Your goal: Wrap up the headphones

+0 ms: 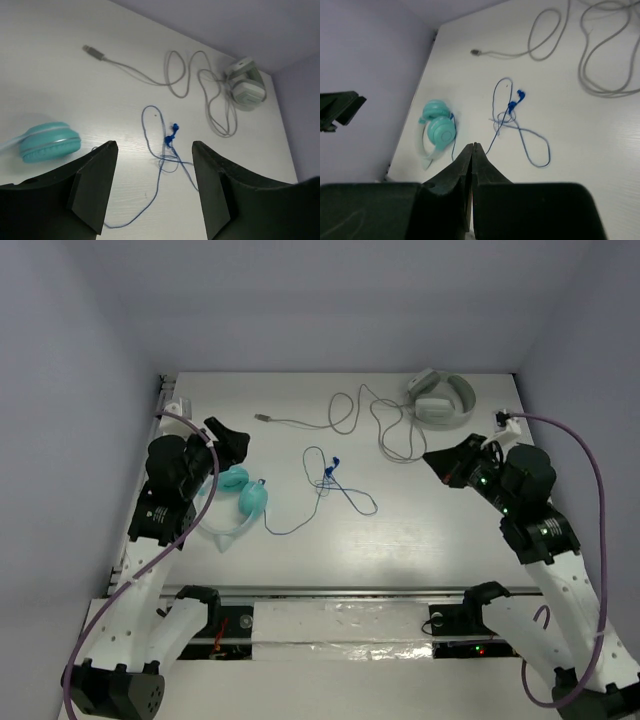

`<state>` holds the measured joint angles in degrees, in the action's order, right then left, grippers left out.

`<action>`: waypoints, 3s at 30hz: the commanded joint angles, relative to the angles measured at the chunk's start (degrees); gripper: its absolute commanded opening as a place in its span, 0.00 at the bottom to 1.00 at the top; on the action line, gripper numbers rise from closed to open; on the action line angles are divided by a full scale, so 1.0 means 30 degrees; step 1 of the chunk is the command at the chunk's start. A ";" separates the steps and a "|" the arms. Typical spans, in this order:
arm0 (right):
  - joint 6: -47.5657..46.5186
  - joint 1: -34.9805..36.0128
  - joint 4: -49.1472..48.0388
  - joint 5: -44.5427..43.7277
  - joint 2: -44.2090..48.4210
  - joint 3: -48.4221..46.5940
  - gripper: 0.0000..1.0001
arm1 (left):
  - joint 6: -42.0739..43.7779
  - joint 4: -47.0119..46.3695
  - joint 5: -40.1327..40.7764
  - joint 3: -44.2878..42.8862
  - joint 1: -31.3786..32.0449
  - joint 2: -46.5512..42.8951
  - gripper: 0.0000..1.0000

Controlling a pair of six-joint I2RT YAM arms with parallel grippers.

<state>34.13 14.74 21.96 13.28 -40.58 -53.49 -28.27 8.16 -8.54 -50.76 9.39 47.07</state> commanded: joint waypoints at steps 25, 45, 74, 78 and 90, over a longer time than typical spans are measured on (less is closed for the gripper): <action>-0.1357 0.7478 -0.4475 -0.3665 -0.3731 0.1863 0.56 | -1.0441 1.3272 1.0286 0.2712 -0.1543 0.3294 0.62; -0.1123 0.7478 -0.5707 -0.1057 -0.2793 0.2978 0.57 | -1.1320 1.0114 1.0139 0.3591 -0.1928 0.6630 0.55; -0.1094 0.7478 -0.5092 -0.2550 -0.2910 0.2832 0.56 | -0.7365 0.2555 0.9468 0.6666 -0.3188 0.9242 0.26; -0.0976 0.7478 -0.5208 -0.3019 -0.2764 0.2919 0.56 | -0.6837 0.1909 0.8094 0.6871 -0.3188 0.9301 0.00; -0.1298 0.7478 -0.8899 0.0991 -0.3667 0.3799 0.00 | -0.1185 0.2406 0.4729 0.2131 -0.3188 0.3655 0.00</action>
<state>31.07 36.84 2.92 10.79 -50.74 -42.24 -38.06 18.79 12.01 -35.59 -0.12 65.25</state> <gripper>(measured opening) 0.010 0.095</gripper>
